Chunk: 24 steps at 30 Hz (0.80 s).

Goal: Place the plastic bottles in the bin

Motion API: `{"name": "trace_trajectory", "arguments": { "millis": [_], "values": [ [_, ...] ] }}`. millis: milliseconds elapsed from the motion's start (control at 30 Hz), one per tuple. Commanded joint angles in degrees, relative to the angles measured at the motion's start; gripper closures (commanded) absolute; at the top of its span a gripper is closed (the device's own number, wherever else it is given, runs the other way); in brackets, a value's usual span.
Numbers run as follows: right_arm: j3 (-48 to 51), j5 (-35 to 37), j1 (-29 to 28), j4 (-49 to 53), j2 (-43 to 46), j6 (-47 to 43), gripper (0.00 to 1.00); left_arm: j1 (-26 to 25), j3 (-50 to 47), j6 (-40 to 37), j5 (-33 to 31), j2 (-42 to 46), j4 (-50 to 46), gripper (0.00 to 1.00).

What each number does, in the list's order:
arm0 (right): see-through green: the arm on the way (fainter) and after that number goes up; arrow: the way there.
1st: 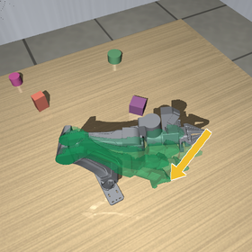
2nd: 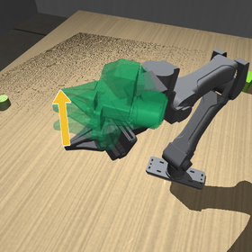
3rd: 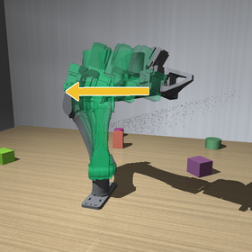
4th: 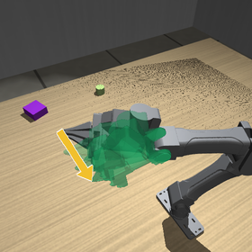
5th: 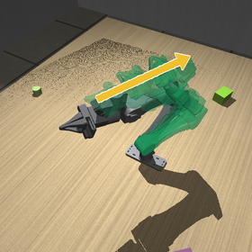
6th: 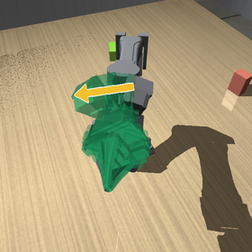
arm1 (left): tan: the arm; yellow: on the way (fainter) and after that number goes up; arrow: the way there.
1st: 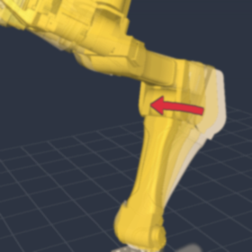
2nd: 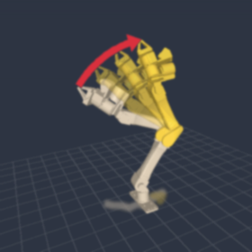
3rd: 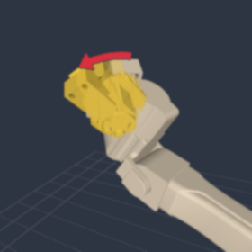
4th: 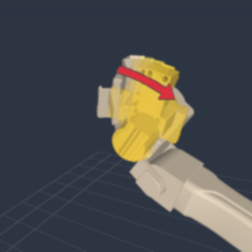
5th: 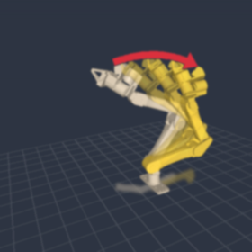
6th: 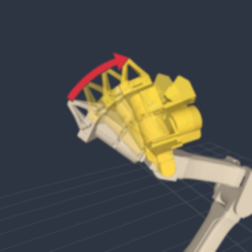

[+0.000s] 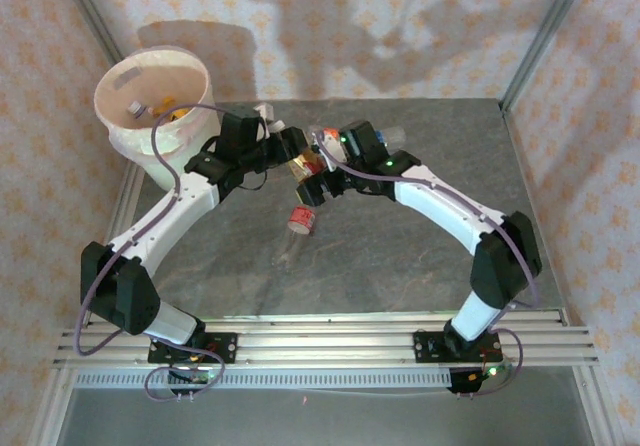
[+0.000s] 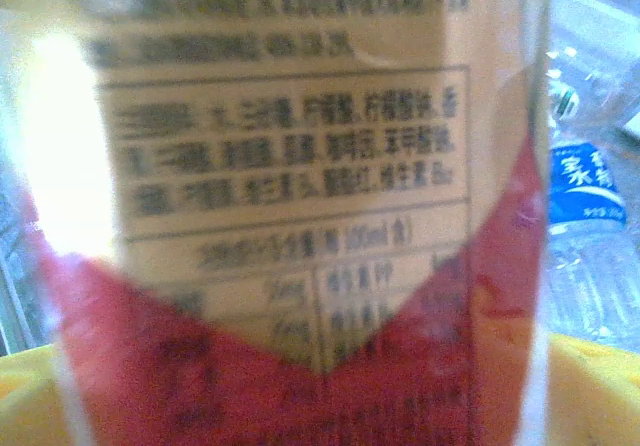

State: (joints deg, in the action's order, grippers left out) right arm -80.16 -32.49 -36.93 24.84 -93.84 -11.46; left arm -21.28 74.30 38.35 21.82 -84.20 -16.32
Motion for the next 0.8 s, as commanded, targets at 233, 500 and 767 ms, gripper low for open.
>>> {"name": "trace_trajectory", "arguments": {
  "millis": [233,500,767],
  "values": [
    [6.2,23.27,-0.53,-8.54,14.79,3.4,0.01,4.72,19.13,-10.63,-26.79,5.63,-17.08,0.52],
    [14.38,39.4,-0.54,-16.81,20.57,5.81,0.01,5.13,31.15,-23.11,-48.39,4.88,-15.11,0.53],
    [10.89,44.29,-0.39,-9.67,20.77,5.31,0.01,12.7,39.54,-34.32,-59.08,-2.5,-8.58,0.52]
  ]
}}
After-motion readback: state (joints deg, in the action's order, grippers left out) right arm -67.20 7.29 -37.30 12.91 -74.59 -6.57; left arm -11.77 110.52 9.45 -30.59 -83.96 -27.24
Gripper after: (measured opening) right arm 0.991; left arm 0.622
